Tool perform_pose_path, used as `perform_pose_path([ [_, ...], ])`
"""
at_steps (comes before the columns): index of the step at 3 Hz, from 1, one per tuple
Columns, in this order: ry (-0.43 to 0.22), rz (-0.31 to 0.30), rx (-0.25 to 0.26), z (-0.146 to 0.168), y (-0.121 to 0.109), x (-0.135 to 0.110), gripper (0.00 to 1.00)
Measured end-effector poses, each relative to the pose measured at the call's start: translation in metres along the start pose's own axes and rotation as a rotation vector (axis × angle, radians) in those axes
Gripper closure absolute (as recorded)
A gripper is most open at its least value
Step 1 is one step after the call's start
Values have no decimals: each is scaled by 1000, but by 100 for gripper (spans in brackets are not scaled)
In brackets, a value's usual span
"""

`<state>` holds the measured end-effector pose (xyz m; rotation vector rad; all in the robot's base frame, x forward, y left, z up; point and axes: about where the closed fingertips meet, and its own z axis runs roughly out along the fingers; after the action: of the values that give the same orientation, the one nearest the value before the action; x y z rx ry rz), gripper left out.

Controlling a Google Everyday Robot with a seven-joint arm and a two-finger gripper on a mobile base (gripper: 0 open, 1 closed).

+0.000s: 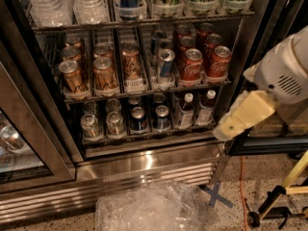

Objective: Pick orange can from middle shelf of fridge

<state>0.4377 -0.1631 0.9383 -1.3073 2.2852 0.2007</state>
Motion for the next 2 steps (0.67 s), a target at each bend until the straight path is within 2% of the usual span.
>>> perform_pose_path([
  [1, -150, 204, -75, 43, 26, -21, 0],
  [2, -229, 233, -49, 43, 19, -41, 0],
])
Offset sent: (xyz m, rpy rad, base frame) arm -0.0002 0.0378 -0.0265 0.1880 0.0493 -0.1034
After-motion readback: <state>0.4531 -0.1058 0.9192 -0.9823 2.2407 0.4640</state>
